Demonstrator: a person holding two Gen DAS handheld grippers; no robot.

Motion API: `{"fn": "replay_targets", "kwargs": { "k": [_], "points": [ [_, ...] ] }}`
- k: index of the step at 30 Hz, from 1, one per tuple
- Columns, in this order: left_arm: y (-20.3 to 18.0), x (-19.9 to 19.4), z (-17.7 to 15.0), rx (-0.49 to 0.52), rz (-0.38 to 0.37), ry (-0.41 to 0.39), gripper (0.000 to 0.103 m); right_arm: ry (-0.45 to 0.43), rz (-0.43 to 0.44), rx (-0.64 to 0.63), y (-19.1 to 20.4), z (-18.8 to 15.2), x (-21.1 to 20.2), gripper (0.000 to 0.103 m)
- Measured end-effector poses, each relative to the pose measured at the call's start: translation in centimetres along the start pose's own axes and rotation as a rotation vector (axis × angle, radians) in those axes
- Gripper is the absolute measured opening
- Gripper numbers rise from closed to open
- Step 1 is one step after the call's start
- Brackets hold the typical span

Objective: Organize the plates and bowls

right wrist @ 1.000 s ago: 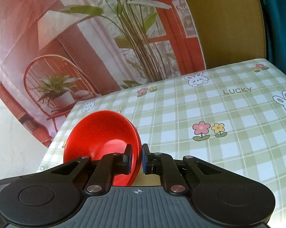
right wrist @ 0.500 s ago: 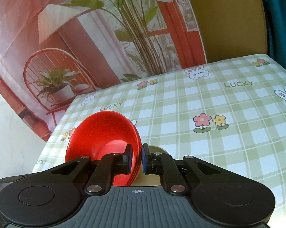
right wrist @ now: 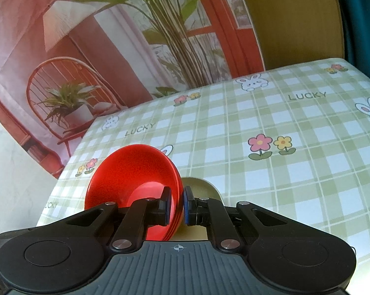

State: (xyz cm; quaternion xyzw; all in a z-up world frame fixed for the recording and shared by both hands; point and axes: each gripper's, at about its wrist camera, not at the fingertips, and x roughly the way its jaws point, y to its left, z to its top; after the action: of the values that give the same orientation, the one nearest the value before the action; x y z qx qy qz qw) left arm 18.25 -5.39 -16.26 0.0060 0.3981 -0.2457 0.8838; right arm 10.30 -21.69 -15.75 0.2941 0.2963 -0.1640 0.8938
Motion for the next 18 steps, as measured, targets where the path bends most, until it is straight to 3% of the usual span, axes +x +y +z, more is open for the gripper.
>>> {"fn": "replay_targets", "kwargs": {
  "k": [18],
  "points": [
    [-0.3,0.7,-1.6,0.003,-0.003,0.060,0.026,0.074,-0.031,0.029,-1.0,-1.1,1.1,0.010]
  ]
}}
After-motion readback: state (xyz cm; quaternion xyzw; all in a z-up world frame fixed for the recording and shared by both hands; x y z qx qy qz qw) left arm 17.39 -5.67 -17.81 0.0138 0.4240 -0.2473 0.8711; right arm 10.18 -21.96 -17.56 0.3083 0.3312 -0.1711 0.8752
